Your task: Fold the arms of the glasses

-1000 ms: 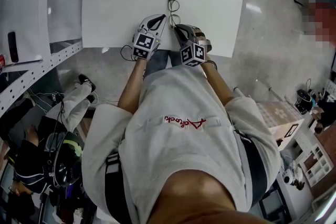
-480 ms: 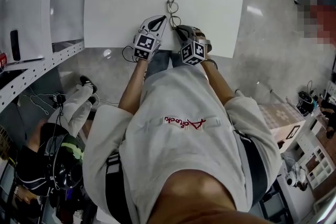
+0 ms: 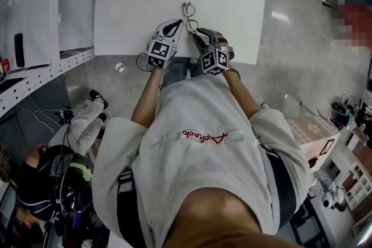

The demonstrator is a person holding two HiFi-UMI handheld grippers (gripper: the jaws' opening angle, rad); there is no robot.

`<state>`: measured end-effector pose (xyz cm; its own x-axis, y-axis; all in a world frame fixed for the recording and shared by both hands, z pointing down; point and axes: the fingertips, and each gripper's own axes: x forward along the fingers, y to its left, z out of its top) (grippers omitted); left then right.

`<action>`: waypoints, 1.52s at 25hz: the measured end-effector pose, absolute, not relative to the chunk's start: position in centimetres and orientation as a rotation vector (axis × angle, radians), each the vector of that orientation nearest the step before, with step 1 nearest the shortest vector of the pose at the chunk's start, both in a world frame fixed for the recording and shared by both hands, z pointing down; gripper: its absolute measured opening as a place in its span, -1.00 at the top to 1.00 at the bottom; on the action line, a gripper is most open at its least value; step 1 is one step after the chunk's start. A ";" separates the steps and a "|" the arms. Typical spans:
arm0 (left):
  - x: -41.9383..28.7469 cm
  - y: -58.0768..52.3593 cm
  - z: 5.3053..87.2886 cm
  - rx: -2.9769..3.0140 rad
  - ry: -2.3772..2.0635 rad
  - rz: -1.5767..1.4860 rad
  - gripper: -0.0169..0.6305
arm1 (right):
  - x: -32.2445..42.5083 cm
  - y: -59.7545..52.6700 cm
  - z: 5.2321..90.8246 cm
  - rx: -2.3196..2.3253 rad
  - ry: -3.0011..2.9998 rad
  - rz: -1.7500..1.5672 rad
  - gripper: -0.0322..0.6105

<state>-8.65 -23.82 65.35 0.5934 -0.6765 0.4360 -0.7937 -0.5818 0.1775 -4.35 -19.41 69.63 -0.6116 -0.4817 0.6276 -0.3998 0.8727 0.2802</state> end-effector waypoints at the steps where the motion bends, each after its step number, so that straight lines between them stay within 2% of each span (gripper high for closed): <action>1: -8.6 -23.8 65.2 2.474 -1.189 0.458 0.88 | -4.4 -19.6 69.2 0.645 -2.307 -0.159 0.58; 4: -8.3 -23.6 64.7 2.486 -1.190 0.452 0.88 | -4.6 -20.0 68.0 0.679 -2.318 -0.202 0.83; 13: -8.9 -23.6 62.1 2.558 -1.227 0.415 0.88 | -5.8 -20.7 64.3 0.759 -2.401 -0.219 0.84; 20: -9.9 -23.5 58.8 2.604 -1.265 0.311 0.88 | -6.2 -23.1 57.6 1.046 -2.699 0.175 0.84; 32: -14.5 -22.0 53.2 2.572 -1.340 -0.009 0.88 | -6.2 -22.5 51.7 1.096 -3.068 0.666 0.84; 38: -15.5 -20.7 52.6 2.562 -1.338 -0.079 0.88 | -6.6 -21.3 51.3 1.122 -3.081 0.667 0.84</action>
<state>-15.53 -20.70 52.62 0.5770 -0.8140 0.0670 -0.8005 -0.5473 0.2441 -6.63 -21.33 51.26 -0.7568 -0.6513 -0.0548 -0.5704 0.6990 -0.4313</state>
